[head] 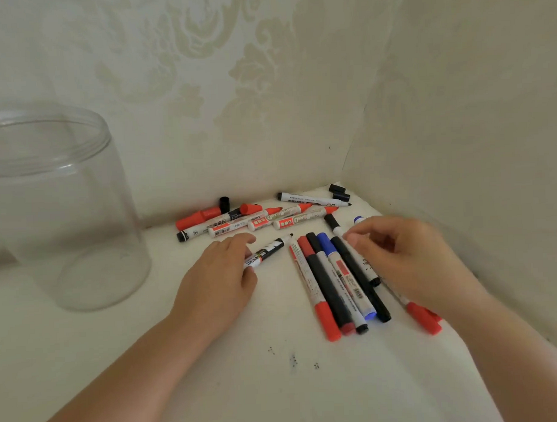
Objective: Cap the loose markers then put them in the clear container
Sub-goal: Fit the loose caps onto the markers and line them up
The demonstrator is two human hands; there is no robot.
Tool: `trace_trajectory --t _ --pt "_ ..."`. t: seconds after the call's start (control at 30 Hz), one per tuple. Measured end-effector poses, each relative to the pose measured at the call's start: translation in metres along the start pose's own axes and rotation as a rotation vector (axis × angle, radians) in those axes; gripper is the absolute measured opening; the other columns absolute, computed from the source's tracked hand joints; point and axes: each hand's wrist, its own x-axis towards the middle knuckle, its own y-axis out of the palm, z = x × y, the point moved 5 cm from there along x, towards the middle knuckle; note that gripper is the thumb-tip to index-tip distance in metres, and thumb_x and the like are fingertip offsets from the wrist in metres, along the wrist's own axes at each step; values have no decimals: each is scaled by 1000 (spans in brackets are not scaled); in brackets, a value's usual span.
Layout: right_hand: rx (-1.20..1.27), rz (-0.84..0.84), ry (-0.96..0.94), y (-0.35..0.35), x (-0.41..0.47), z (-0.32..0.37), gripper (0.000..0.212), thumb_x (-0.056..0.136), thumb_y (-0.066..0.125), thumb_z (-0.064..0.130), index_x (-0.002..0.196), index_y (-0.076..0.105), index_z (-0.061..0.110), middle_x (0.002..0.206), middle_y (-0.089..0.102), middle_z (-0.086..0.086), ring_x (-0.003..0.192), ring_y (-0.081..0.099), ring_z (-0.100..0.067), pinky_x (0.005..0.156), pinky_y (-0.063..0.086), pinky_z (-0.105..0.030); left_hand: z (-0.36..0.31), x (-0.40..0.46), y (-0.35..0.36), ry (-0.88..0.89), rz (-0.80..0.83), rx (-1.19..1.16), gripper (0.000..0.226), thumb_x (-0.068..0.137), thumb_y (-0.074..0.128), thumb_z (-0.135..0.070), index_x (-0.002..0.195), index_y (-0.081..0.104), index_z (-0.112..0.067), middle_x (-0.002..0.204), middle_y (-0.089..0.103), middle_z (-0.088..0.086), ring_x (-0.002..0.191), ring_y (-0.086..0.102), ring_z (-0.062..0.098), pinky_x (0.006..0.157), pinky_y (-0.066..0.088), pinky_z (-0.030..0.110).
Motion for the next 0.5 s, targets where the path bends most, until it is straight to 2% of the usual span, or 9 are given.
trace_trajectory --t 0.07,0.1,0.13,0.2,0.23,0.3,0.37,0.4,0.5 --pt "-132 63 46 4 21 -9 14 89 53 31 84 66 33 53 54 17 53 52 2 50 38 -7 0 1 -3 -36 -34 -40 44 85 50 -18 127 39 -25 112 53 -10 94 48 13 76 39 27" --pt "-188 87 62 8 32 -15 15 90 52 30 89 67 31 63 58 17 59 55 1 51 39 -8 1 2 -5 -50 -49 -67 45 84 51 -17 126 40 -25 109 52 -10 85 47 13 71 37 26" --pt "-237 102 76 12 43 -23 17 90 51 28 93 67 30 74 62 12 65 57 -4 57 42 -11 2 2 -7 -64 -63 -99 45 83 52 -15 125 40 -24 105 50 -9 79 46 12 67 35 23" --pt "-326 102 107 20 68 -38 19 90 50 24 99 66 28 90 62 5 72 59 -14 70 50 -28 5 3 -9 -86 -98 -166 44 81 53 -9 122 43 -22 100 48 -7 72 44 7 60 33 15" --pt "-354 98 121 22 80 -44 20 90 49 21 102 66 26 94 61 3 75 58 -15 74 50 -32 7 4 -10 -95 -110 -195 39 82 52 -7 118 47 -21 96 48 -5 71 44 5 60 33 12" --pt "-401 87 135 26 103 -56 25 90 49 14 109 63 22 101 60 -3 83 57 -19 76 48 -32 10 7 -8 -151 -76 -288 25 85 47 -5 105 55 -18 82 51 -1 63 44 10 54 32 15" --pt "-515 61 114 28 125 -64 31 89 48 8 115 60 18 110 58 -9 98 55 -24 82 45 -34 15 10 -2 -300 -8 -597 21 88 47 -6 96 61 -20 64 49 0 50 40 14 45 30 21" --pt "-563 46 96 28 134 -67 33 89 47 7 118 59 17 113 57 -11 104 53 -27 85 44 -36 17 10 -1 -398 23 -831 19 90 47 -9 94 63 -18 61 48 0 43 38 11 40 29 18" --pt "-509 46 54 35 154 -75 31 91 45 8 118 60 13 116 58 -14 107 52 -30 88 41 -35 12 9 -2 -558 163 -1451 31 92 41 -26 100 64 -7 64 53 2 39 35 7 31 26 15"
